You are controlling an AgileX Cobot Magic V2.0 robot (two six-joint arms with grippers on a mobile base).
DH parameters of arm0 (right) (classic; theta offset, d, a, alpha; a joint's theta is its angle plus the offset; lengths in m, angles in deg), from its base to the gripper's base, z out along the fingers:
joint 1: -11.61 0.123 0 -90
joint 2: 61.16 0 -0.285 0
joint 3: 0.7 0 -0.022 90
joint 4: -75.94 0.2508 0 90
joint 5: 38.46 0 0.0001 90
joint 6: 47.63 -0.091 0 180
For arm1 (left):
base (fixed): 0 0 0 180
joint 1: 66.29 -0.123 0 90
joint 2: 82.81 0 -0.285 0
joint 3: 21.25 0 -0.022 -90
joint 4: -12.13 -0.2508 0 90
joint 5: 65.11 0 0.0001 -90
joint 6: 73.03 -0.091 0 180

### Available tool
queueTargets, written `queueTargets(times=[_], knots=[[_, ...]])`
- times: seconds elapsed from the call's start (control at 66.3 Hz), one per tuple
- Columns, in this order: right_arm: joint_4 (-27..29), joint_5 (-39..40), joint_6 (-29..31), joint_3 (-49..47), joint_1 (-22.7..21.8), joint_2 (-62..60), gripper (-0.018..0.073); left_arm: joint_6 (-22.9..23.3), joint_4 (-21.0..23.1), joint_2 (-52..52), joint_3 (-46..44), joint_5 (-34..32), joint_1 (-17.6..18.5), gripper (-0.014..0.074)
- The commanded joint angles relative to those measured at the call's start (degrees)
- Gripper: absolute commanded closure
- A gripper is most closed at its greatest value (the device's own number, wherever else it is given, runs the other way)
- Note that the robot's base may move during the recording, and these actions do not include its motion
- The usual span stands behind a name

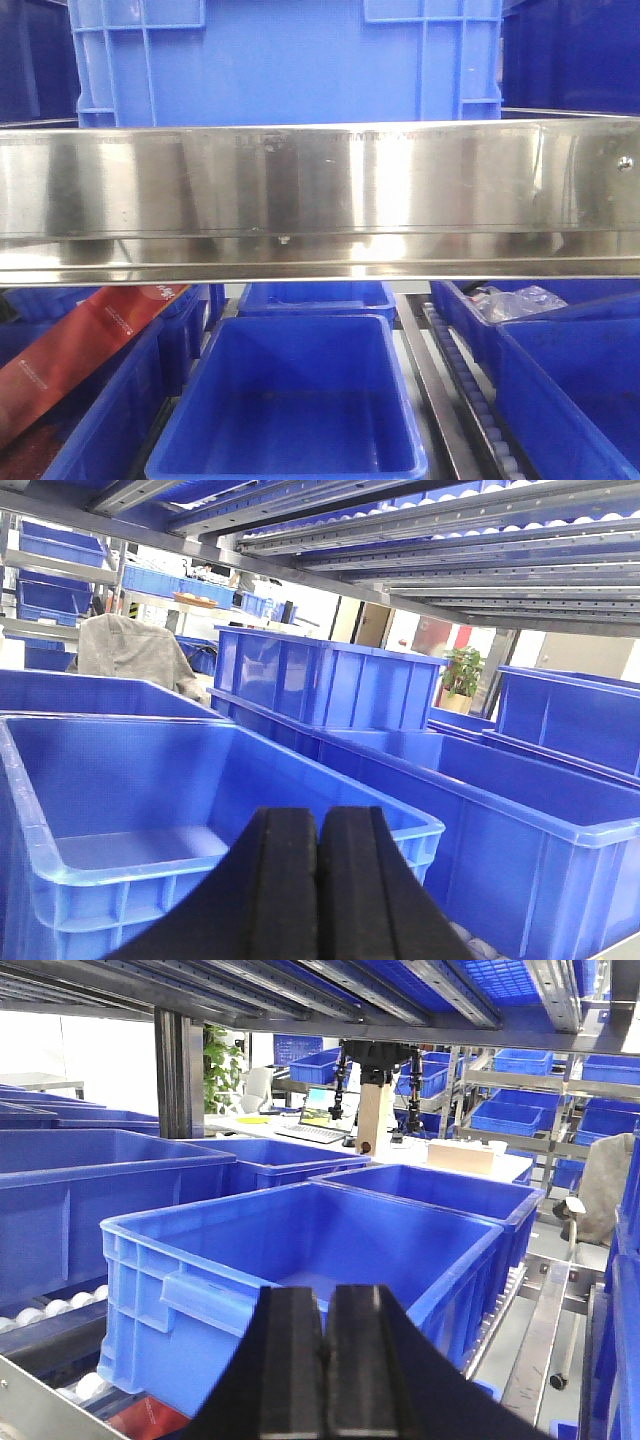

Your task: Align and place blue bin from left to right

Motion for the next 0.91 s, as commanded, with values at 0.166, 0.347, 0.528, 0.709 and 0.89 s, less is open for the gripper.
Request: queueTargets(times=[0.166, 0.347, 0.528, 0.709, 0.89], knots=[[-0.77, 1.28, 0.30, 0.04, 0.11, -0.04, 0.0638, -0.11, -0.23, -0.25, 0.07, -1.08, 0.36, 0.0707], [-0.77, 1.55, 0.30, 0.04, 0.11, -0.04, 0.0638, -0.11, -0.23, -0.25, 0.07, -1.08, 0.36, 0.0707], [-0.22, 9.30, 6.13, 0.04, -3.48, -0.04, 0.0638, -0.11, -0.23, -0.25, 0.07, -1.08, 0.36, 0.0707], [12.58, 11.44, 22.85, 0.57, -16.99, -0.04, 0.0638, -0.11, -0.23, -0.25, 0.07, -1.08, 0.36, 0.0707], [28.37, 18.85, 35.81, 5.56, -30.54, -0.18, 0.0638, -0.11, -0.23, -0.25, 0.07, -1.08, 0.36, 0.0707]])
